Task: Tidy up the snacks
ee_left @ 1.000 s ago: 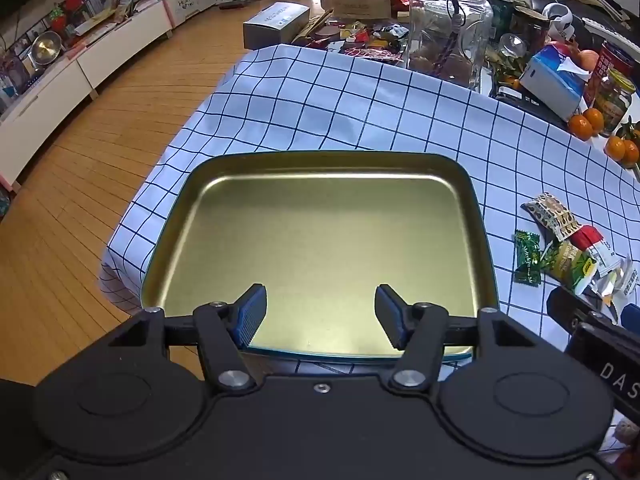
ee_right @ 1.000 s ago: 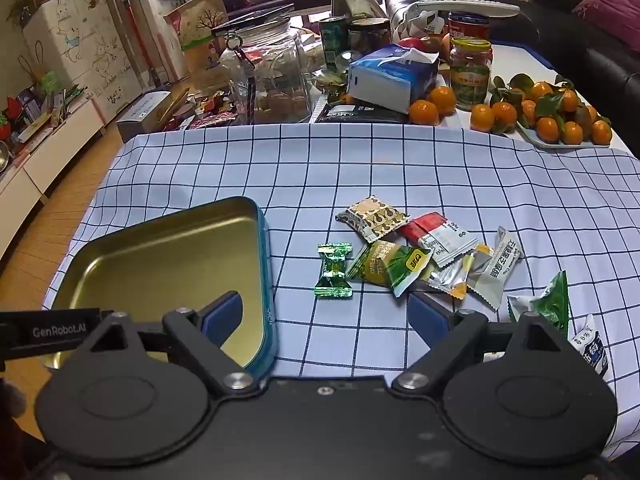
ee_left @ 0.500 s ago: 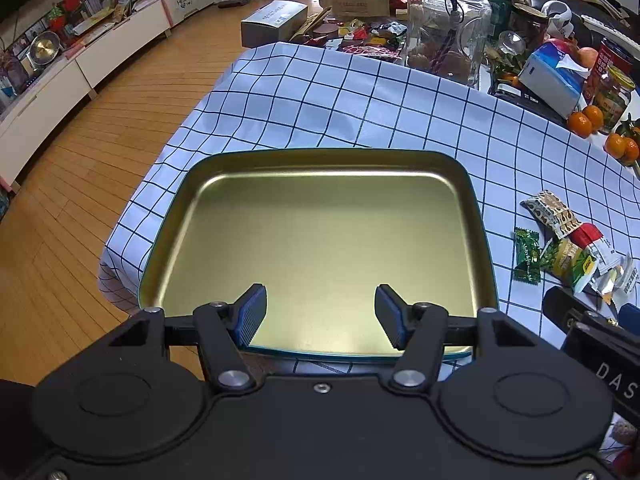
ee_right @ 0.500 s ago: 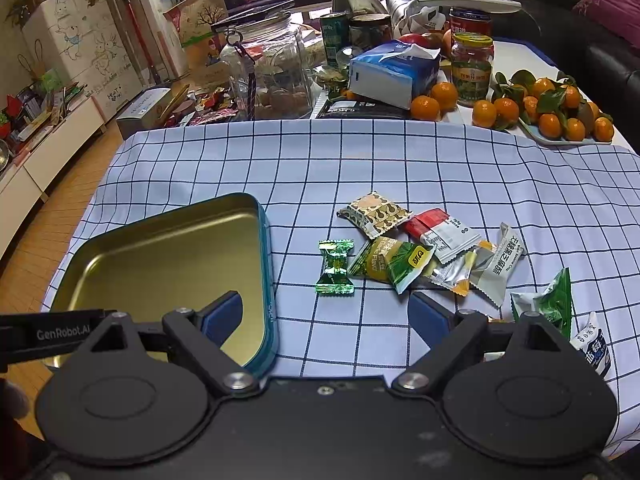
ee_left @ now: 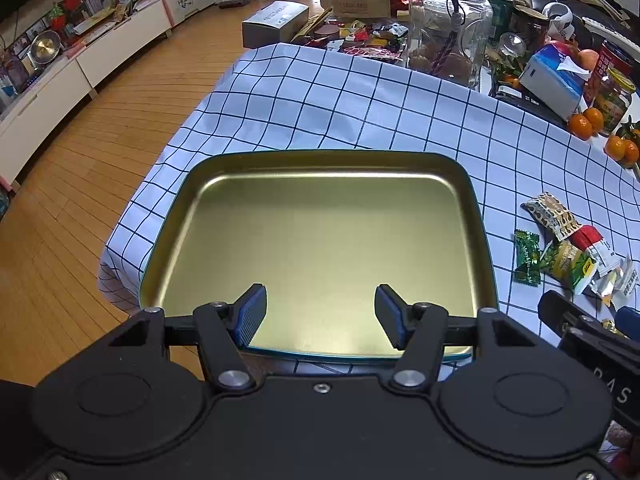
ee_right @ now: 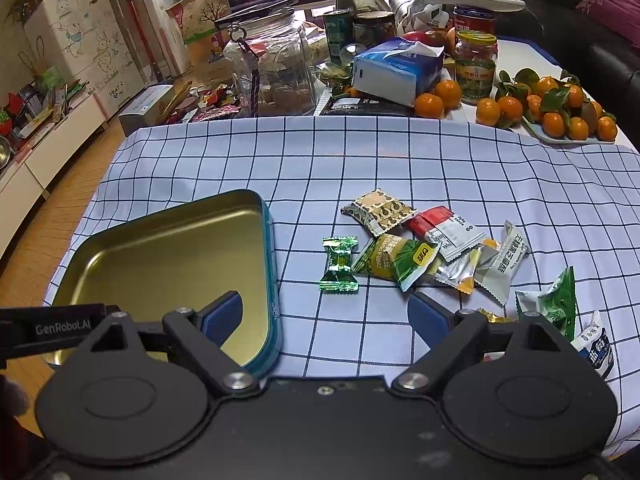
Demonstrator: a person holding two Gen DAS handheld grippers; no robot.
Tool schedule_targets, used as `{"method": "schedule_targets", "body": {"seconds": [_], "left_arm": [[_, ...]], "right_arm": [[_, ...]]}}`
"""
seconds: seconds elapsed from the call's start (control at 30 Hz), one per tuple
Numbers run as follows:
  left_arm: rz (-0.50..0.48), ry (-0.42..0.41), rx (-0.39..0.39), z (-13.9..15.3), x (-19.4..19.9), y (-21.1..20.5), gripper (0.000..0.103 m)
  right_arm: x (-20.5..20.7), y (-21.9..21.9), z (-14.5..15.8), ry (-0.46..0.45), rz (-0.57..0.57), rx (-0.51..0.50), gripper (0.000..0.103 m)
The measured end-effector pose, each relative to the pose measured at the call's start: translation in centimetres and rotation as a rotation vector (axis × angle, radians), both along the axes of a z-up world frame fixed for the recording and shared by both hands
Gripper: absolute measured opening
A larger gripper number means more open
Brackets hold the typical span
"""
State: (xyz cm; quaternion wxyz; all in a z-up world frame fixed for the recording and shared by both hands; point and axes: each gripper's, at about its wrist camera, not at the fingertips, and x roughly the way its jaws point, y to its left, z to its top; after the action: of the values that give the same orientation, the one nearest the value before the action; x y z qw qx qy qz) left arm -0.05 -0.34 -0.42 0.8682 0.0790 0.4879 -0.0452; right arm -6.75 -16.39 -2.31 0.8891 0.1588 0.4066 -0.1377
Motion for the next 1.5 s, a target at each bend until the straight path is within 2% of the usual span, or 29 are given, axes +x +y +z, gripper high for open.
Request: {"method": "schedule_targets", "body": {"seconds": [1.5], "left_arm": [[0.002,0.005,-0.003,-0.14,0.07,0.05,0.063]], "right_arm": [[0.06,0.14,-0.42,0.017,0.006,0.003,0.094]]}}
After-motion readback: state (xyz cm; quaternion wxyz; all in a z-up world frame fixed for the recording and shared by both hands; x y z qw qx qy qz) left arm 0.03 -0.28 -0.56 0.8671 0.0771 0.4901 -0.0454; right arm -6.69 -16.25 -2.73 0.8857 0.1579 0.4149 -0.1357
